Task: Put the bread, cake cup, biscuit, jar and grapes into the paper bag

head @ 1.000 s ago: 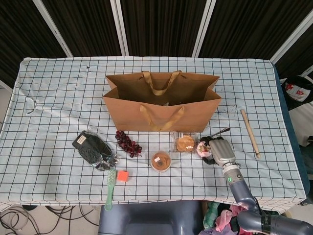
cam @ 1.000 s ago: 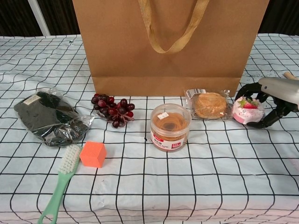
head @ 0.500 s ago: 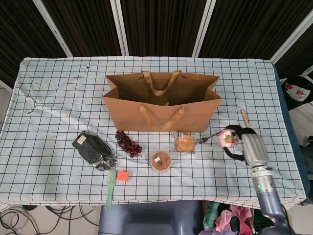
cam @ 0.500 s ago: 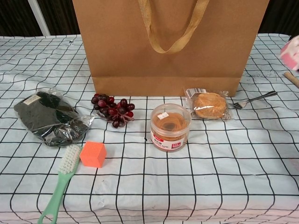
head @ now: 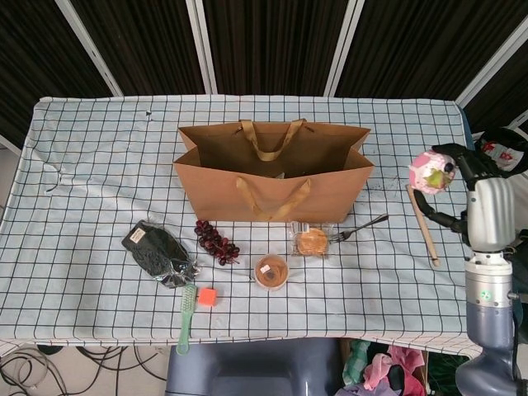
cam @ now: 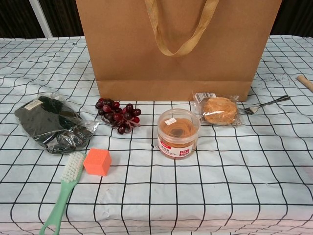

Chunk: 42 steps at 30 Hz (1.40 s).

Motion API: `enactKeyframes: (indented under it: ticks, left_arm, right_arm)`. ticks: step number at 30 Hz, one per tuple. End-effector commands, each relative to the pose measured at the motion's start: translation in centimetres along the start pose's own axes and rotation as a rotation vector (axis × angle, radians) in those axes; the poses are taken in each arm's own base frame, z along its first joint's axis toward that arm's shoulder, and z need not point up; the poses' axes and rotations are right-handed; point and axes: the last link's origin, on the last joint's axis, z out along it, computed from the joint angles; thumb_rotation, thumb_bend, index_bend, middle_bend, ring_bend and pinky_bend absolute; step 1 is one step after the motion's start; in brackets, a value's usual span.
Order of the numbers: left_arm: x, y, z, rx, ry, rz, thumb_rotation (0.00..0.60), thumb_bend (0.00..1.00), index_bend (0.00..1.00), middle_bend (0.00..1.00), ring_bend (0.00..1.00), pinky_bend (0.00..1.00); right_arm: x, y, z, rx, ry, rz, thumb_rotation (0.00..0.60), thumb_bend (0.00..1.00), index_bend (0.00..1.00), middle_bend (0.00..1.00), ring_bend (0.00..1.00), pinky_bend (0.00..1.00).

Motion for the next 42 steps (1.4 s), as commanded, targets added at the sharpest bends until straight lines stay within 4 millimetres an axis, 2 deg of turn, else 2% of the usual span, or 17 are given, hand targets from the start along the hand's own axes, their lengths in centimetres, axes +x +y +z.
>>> enactKeyframes:
  ticks: [1, 10, 14, 18, 21, 24, 26, 28, 35, 38, 42]
  left_arm:
    - [0.0, -0.1, 0.0, 0.002, 0.0, -0.001, 0.6, 0.1, 0.01, 0.08, 0.0, 0.06]
    - [0.1, -0.3, 0.1, 0.006, -0.007, -0.004, 0.6, 0.1, 0.01, 0.08, 0.0, 0.06]
    - [0.2, -0.4, 0.2, 0.005, -0.011, -0.013, 0.6, 0.1, 0.01, 0.08, 0.0, 0.05]
    - [0.2, -0.4, 0.3, 0.003, -0.017, -0.011, 0.6, 0.1, 0.01, 0.08, 0.0, 0.05]
    - [0.2, -0.5, 0.3, 0.004, -0.019, -0.009, 0.6, 0.1, 0.01, 0.08, 0.0, 0.05]
    - [0.2, -0.4, 0.2, 0.0, -0.017, -0.015, 0.6, 0.1, 0.01, 0.08, 0.0, 0.05]
    - [0.3, -0.5, 0.1, -0.001, -0.019, -0.015, 0.6, 0.1, 0.01, 0.08, 0.0, 0.05]
    - [0.3, -0.5, 0.2, 0.0, -0.02, -0.013, 0.6, 0.1, 0.01, 0.08, 0.0, 0.05]
    - [0.2, -0.5, 0.2, 0.003, -0.019, -0.011, 0.6, 0.1, 0.01, 0.08, 0.0, 0.05]
    - [0.2, -0.5, 0.2, 0.005, -0.017, -0.01, 0.6, 0.1, 0.01, 0.08, 0.0, 0.05]
    - [0.2, -0.5, 0.2, 0.007, -0.016, -0.008, 0.6, 0.1, 0.01, 0.08, 0.0, 0.05]
  right_arm:
    - [-1.6, -2.9, 2.9, 0.062, -0.061, 0.007, 0.6, 0.45, 0.39, 0.37, 0.4, 0.26]
    - [-7.2, -7.4, 8.2, 0.084, -0.201, -0.004, 0.6, 0.45, 0.39, 0.37, 0.4, 0.26]
    - [-9.5, -9.1, 9.5, 0.087, -0.251, -0.03, 0.6, 0.45, 0.39, 0.36, 0.4, 0.26]
    - [-11.8, -10.4, 9.7, 0.1, -0.313, -0.049, 0.6, 0.42, 0.39, 0.35, 0.38, 0.26]
    - [-13.4, -10.9, 9.6, 0.091, -0.376, -0.077, 0.6, 0.35, 0.3, 0.25, 0.29, 0.24]
    - [-14.4, -10.8, 9.2, 0.074, -0.454, -0.114, 0.6, 0.31, 0.18, 0.09, 0.17, 0.22]
    - [-14.4, -10.7, 9.2, 0.067, -0.485, -0.135, 0.6, 0.3, 0.11, 0.02, 0.13, 0.21]
    - [-14.3, -10.8, 9.2, 0.061, -0.494, -0.141, 0.6, 0.29, 0.07, 0.0, 0.12, 0.21]
    - [-12.5, -10.8, 9.7, 0.053, -0.431, -0.124, 0.6, 0.27, 0.06, 0.0, 0.12, 0.21]
    - [-11.3, -10.6, 9.8, 0.058, -0.375, -0.122, 0.6, 0.26, 0.06, 0.0, 0.12, 0.21]
    - [-8.6, -9.8, 9.7, 0.046, -0.244, -0.113, 0.6, 0.25, 0.06, 0.03, 0.14, 0.21]
